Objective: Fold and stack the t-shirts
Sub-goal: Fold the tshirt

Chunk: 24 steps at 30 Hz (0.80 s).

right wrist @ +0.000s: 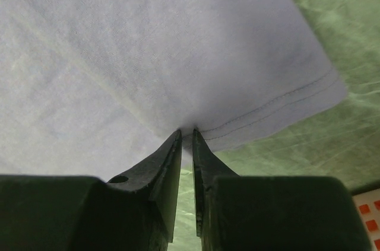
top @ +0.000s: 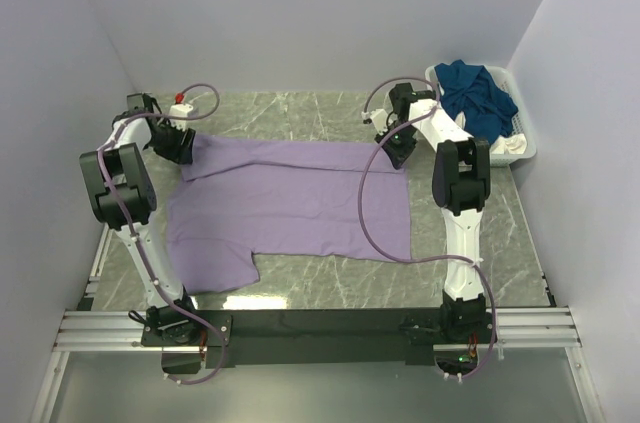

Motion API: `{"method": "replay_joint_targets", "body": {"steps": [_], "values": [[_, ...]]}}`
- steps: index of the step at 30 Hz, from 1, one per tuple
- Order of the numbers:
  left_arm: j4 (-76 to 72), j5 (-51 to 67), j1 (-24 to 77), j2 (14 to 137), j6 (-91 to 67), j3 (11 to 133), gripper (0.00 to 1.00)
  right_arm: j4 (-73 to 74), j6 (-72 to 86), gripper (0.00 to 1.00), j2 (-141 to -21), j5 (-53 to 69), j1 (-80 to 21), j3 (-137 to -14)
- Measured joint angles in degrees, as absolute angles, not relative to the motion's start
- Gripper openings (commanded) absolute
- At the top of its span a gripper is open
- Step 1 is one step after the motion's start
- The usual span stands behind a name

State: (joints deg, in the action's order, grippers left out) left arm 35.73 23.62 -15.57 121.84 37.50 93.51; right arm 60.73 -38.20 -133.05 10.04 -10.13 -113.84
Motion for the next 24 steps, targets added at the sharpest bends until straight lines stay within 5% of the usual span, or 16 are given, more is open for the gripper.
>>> {"method": "replay_joint_targets", "body": {"steps": [9, 12, 16, 18, 21, 24], "values": [[38.85, 24.27, -15.94, 124.36, 35.79, 95.5, 0.26, 60.84, -38.2, 0.18, -133.05, 9.58, -10.13, -113.21], [38.89, 24.32, -15.94, 123.92, 35.31, 95.18, 0.28, 60.82, -38.2, 0.18, -133.05, 9.5, -10.13, -113.21], [39.72, 24.1, -15.94, 122.52, 34.92, 94.65, 0.43, 60.82, -38.2, 0.18, -133.05, 9.5, -10.13, -113.21], [39.81, 24.01, -15.94, 121.51, 34.81, 94.21, 0.41, 60.86, -38.2, 0.18, -133.05, 9.5, -10.13, -113.21], [39.9, 23.9, -15.94, 120.64, 34.81, 94.13, 0.32, 60.86, -38.2, 0.17, -133.05, 9.52, -10.13, -113.21], [39.92, 23.7, -15.94, 120.6, 34.57, 94.11, 0.13, 60.84, -38.2, 0.16, -133.05, 9.5, -10.13, -113.21]]}}
